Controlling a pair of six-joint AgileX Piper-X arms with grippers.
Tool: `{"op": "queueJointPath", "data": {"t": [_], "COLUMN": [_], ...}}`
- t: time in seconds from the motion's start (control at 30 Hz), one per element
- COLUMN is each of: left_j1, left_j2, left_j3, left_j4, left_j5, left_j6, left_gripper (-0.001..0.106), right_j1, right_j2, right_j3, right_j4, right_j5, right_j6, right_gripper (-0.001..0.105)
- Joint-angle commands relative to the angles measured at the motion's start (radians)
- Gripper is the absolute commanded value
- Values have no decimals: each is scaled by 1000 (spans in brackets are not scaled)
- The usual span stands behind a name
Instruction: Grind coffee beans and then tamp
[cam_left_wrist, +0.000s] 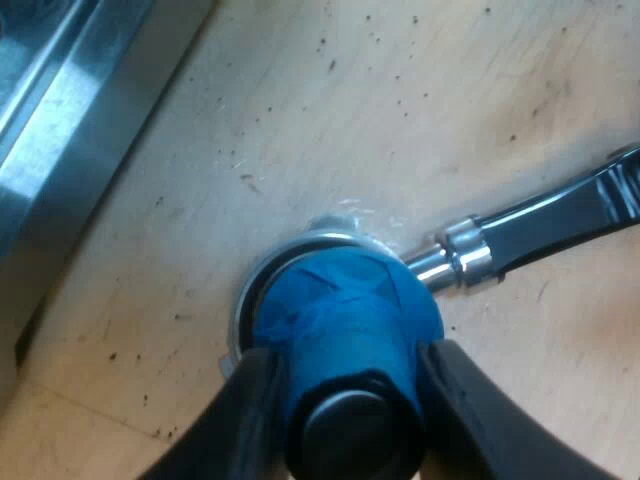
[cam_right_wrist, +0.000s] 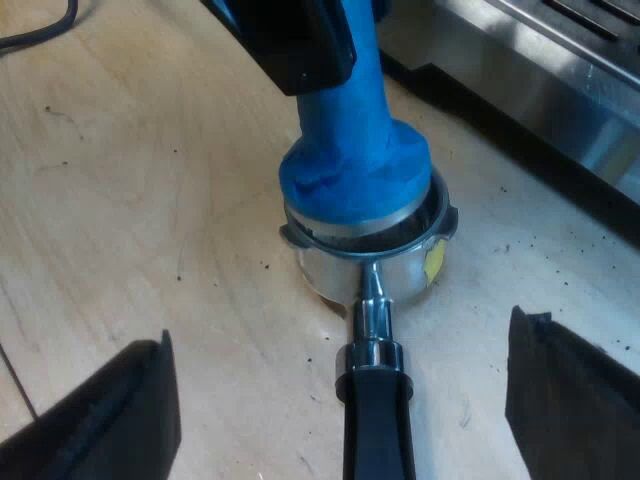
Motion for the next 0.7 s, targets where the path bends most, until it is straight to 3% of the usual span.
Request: {"op": "queueJointPath", "data": {"t": [0.03, 0.37, 0.7], "left_j1": [-2, -2, -2], "left_j2": [4, 104, 94], "left_j3": [-9, -6, -17], "left_j4": [-13, -19, 2], "left_j5": [14, 8, 10], "left_j6": [-10, -10, -10], "left_gripper": [0, 0, 0], "right_j1": [-1, -1, -1], "right_j2": [-6, -6, -6], "right_j3": [-2, -2, -2], "right_j4": [-7, -7, -7], "right_j5": [-1, -1, -1], "right_j6": [-12, -12, -12], "right_gripper": [70, 70, 70]}}
